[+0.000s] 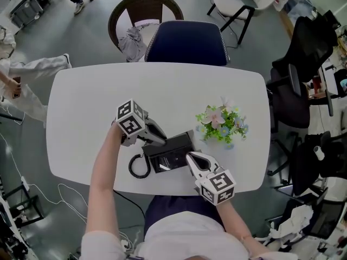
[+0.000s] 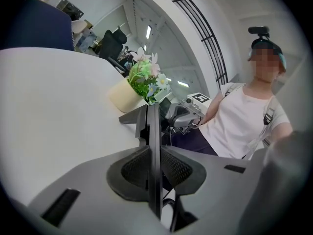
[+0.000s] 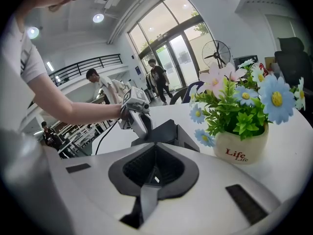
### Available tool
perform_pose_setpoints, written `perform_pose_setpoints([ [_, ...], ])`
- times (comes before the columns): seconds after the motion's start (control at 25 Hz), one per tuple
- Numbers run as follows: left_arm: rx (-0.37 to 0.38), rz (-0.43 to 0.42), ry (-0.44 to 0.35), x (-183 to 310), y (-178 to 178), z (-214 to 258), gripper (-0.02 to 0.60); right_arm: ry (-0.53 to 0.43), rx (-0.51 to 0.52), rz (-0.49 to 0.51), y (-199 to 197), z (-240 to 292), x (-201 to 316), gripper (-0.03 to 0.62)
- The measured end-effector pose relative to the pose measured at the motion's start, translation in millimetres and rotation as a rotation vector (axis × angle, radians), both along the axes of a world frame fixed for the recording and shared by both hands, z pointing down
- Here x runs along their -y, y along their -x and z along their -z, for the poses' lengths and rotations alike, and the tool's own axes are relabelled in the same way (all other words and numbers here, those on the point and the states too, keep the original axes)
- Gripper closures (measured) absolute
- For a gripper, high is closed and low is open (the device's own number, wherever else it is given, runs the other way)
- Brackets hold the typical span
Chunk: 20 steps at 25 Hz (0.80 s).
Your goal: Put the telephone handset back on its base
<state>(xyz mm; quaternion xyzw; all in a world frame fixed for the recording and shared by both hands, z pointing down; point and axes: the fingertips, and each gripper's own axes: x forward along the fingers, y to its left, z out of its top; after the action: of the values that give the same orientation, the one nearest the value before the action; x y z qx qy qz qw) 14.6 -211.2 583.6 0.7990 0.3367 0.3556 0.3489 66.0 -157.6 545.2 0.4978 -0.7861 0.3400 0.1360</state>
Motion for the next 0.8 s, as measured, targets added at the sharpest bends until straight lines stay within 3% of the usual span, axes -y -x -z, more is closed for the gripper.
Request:
perform_pose_setpoints([
  [0.4,-0.010,0.022,0.074,-3.3,-3.9,-2.1,0.502,0.003,0.000,-0.003,-0.1,0.8,3.1,0.560],
  [0.72,0.027,0.019,0.010,-2.1,-5.7,-4.5,0.494,-0.002,0.000,-0.005,-0.8,3.7,6.6,0.560],
  [0.8,0.040,0.035,-0.023,-0.4,-5.8,-6.1,0.468,-0.004,0.000,-0.001,0.3,3.8,6.7,0.560],
])
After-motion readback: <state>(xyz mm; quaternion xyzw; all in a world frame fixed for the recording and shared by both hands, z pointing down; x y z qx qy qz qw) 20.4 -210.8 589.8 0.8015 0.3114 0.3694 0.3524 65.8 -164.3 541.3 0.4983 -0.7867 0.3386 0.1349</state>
